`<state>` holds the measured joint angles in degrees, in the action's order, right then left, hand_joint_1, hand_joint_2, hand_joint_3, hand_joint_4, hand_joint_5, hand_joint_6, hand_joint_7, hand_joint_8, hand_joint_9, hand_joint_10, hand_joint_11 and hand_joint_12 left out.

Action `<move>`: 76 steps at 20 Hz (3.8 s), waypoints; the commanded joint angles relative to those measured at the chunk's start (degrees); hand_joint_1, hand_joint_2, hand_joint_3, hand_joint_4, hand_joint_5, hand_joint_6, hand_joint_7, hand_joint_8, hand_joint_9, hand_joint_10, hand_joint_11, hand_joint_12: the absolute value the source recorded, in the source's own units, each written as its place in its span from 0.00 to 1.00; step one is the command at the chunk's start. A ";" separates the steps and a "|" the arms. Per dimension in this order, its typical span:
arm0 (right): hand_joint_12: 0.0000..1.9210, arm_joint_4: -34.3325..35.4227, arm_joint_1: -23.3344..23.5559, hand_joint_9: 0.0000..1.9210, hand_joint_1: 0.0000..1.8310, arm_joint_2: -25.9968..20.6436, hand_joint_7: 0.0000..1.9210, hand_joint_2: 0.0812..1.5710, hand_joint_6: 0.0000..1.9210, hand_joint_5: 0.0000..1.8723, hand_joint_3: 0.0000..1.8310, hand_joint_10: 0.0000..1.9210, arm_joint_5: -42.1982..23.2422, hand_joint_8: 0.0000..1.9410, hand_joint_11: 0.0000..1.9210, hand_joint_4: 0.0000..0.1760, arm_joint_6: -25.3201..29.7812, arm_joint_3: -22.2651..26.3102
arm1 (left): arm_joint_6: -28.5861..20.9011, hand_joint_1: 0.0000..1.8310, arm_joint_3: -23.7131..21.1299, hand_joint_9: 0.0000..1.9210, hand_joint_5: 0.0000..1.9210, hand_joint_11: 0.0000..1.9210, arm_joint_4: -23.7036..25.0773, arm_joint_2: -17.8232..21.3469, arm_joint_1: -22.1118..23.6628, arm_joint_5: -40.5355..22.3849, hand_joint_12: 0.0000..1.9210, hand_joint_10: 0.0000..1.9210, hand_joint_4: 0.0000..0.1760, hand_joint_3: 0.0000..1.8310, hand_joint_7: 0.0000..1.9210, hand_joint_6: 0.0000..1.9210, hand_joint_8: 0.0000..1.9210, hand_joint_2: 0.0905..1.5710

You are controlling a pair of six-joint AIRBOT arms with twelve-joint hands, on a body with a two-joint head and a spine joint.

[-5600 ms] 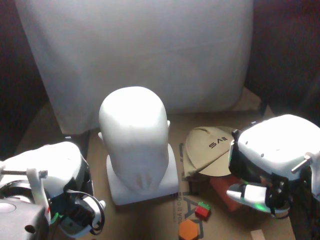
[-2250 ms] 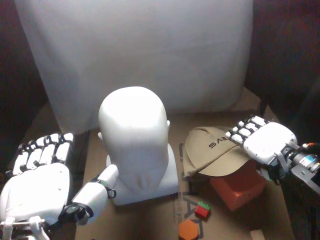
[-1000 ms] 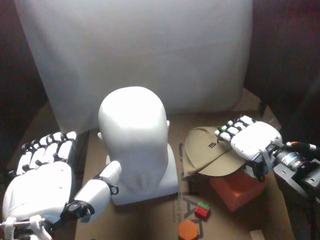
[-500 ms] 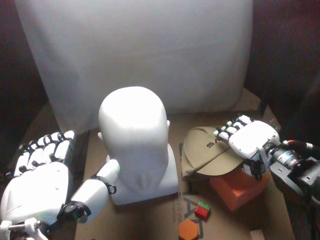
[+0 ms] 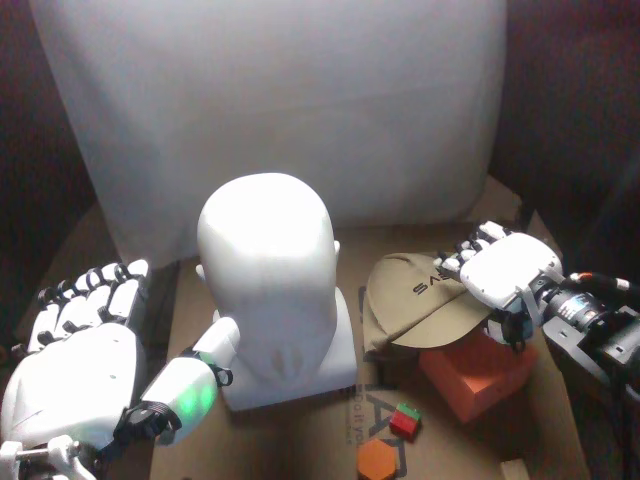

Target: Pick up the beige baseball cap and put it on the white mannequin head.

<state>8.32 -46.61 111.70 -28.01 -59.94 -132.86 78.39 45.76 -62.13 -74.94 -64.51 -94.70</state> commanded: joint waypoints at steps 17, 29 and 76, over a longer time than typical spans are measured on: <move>0.79 1.36 3.74 0.45 0.75 0.77 0.51 0.71 0.53 0.45 0.00 0.72 -22.97 0.52 0.42 0.00 -2.72 -4.81 | -2.46 0.00 0.61 0.04 0.08 0.00 4.55 0.47 0.26 -6.25 0.21 0.00 0.00 0.00 0.06 0.00 0.00 0.70; 0.80 2.83 9.13 0.45 0.75 0.14 0.52 0.71 0.55 0.44 0.00 0.73 -46.93 0.52 0.42 0.00 -8.78 -4.72 | -4.39 0.00 -0.15 0.04 0.07 0.00 4.15 0.90 0.39 -6.32 0.19 0.00 0.00 0.00 0.05 0.00 0.00 0.70; 0.81 -14.97 8.07 0.44 0.74 1.77 0.50 0.72 0.56 0.43 0.00 0.74 -68.49 0.53 0.41 0.00 -40.73 24.76 | 14.74 0.00 -10.53 0.04 0.08 0.00 -4.88 5.18 3.62 -6.33 0.19 0.00 0.00 0.00 0.05 0.00 0.00 0.69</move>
<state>-6.61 -38.52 113.51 -90.83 -99.92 -108.22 93.10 35.16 -70.89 -70.08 -61.28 -95.64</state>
